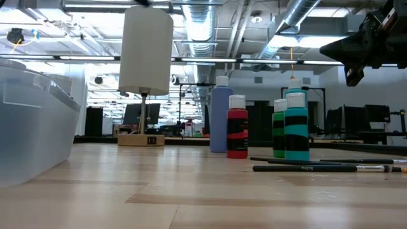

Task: Pick & Place Paint Supplies
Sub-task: Put the dark green paint bottle into the transparent bin

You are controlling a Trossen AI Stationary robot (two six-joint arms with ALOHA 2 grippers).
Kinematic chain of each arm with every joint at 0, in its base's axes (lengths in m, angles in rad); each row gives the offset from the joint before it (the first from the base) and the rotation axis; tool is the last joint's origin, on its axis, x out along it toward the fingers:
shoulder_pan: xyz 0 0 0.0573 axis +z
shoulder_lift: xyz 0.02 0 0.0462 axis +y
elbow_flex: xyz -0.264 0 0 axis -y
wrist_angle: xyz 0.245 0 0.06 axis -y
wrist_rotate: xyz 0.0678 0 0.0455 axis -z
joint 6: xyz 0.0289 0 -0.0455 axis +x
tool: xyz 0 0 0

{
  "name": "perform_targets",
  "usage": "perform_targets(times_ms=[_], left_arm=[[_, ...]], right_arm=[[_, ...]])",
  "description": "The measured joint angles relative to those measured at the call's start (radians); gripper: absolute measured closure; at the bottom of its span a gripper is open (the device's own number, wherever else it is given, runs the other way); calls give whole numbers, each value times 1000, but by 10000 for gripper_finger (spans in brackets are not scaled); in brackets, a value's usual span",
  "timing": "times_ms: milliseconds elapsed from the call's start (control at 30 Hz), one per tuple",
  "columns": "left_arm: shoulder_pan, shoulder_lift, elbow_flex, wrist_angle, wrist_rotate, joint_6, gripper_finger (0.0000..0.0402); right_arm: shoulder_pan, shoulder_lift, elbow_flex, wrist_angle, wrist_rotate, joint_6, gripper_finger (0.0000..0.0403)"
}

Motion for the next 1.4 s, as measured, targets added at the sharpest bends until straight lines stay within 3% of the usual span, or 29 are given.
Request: perform_targets(times_ms=[100,233,500,667,1100,1400], left_arm=[[88,0,23,87,22,71,239],[220,0,23,179,136,144,216],[393,17,23,266,316,152,182],[432,88,44,317,387,178,175],[456,414,247,413,398,235,174],[456,525,264,554,400,269,174]], right_arm=[[0,0,0,0,0,0,394],[0,0,0,0,0,0,394],[0,0,0,0,0,0,394],[0,0,0,4,0,0,394],[0,7,0,0,0,0,394],[0,6,0,0,1,0,394]])
